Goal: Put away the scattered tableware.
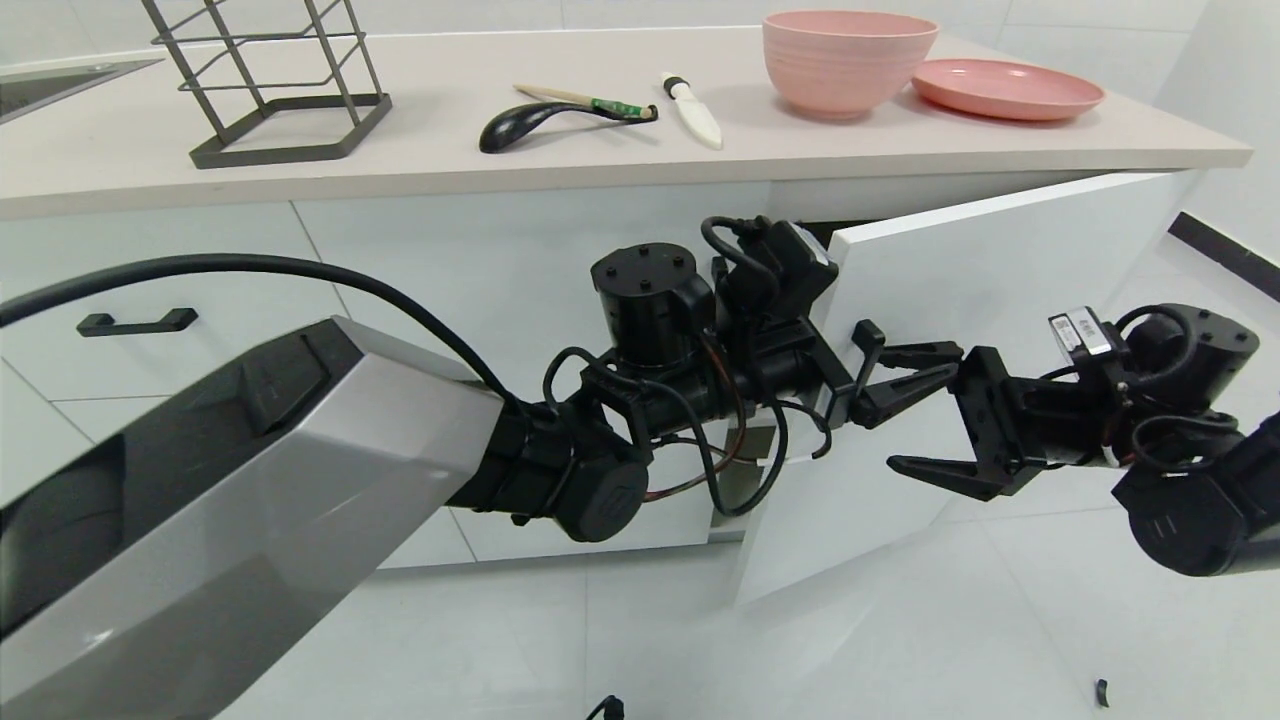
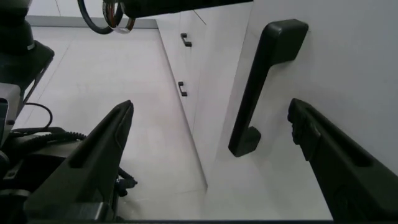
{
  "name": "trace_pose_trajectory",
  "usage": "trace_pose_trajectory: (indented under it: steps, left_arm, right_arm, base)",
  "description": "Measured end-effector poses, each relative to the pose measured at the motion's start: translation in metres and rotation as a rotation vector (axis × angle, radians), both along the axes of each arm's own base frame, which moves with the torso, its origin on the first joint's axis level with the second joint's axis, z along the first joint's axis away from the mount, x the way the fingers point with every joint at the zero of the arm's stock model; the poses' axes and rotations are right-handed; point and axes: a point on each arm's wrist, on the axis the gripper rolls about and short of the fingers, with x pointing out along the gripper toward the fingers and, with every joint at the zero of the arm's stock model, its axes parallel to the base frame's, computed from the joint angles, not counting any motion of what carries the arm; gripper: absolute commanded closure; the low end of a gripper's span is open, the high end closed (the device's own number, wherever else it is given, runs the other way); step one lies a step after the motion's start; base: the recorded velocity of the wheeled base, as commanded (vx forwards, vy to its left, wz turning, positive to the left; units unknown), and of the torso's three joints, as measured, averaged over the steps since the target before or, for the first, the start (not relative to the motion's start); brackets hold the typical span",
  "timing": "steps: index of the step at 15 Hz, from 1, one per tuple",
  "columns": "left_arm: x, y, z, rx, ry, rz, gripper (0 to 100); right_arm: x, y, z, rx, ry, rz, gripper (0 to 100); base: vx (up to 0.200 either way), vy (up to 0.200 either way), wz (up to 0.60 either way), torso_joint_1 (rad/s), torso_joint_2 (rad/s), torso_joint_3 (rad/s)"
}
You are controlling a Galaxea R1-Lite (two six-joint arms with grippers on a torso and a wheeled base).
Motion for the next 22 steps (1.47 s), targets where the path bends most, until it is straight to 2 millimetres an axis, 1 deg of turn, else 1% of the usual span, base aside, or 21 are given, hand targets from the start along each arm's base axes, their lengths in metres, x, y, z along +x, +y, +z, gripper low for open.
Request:
trace_pose_trajectory:
  steps: [2, 3, 5, 6, 8, 10, 13, 16, 18, 22]
  left_arm:
    - [-0.001, -0.002, 0.000, -0.003, 0.007, 0.029, 0]
    - [-0.001, -0.003, 0.000, -0.008, 0.019, 0.084, 0]
    - [-0.001, -0.003, 0.000, -0.009, 0.033, 0.134, 0]
    - [-0.001, -0.003, 0.000, -0.007, 0.035, 0.137, 0]
    - [-0.002, -0.003, -0.001, -0.005, 0.038, 0.139, 0]
    - [-0.005, -0.005, -0.003, 0.000, 0.048, 0.149, 0]
    - [-0.012, -0.010, -0.005, 0.005, 0.053, 0.134, 0]
    - [-0.014, -0.011, -0.006, 0.004, 0.052, 0.129, 0]
    - [-0.019, -0.013, -0.009, 0.005, 0.053, 0.119, 0]
    - [-0.038, -0.025, -0.013, 0.013, 0.060, 0.071, 0]
  right_arm:
    - [-0.004, -0.006, -0.006, -0.001, 0.030, -0.028, 0]
    - [-0.009, -0.010, -0.011, -0.004, 0.049, -0.042, 0]
    - [-0.026, -0.020, -0.019, -0.009, 0.091, -0.076, 0]
    - [-0.036, -0.026, -0.018, -0.009, 0.099, -0.097, 0]
    - [-0.055, -0.035, -0.007, -0.008, 0.081, -0.134, 0]
    - [-0.087, -0.038, 0.002, -0.012, 0.066, -0.155, 0]
    - [-0.138, -0.033, 0.010, -0.020, 0.033, -0.159, 0]
    - [-0.178, -0.029, 0.025, -0.024, -0.067, -0.160, 0]
    - [-0.196, -0.027, 0.033, -0.027, -0.137, -0.163, 0]
    - [-0.224, -0.025, 0.051, -0.030, -0.294, -0.177, 0]
  base:
    - [0.000, 0.000, 0.00, 0.000, 0.00, 0.000]
    - [0.000, 0.000, 0.00, 0.000, 0.00, 0.000]
    - [0.000, 0.000, 0.00, 0.000, 0.00, 0.000]
    - [0.000, 0.000, 0.00, 0.000, 0.00, 0.000]
    - [0.000, 0.000, 0.00, 0.000, 0.00, 0.000]
    - [0.000, 0.000, 0.00, 0.000, 0.00, 0.000]
    - [0.000, 0.000, 0.00, 0.000, 0.00, 0.000]
    - [0.000, 0.000, 0.00, 0.000, 0.00, 0.000]
    - [0.000, 0.000, 0.00, 0.000, 0.00, 0.000]
    - [0.000, 0.000, 0.00, 0.000, 0.00, 0.000]
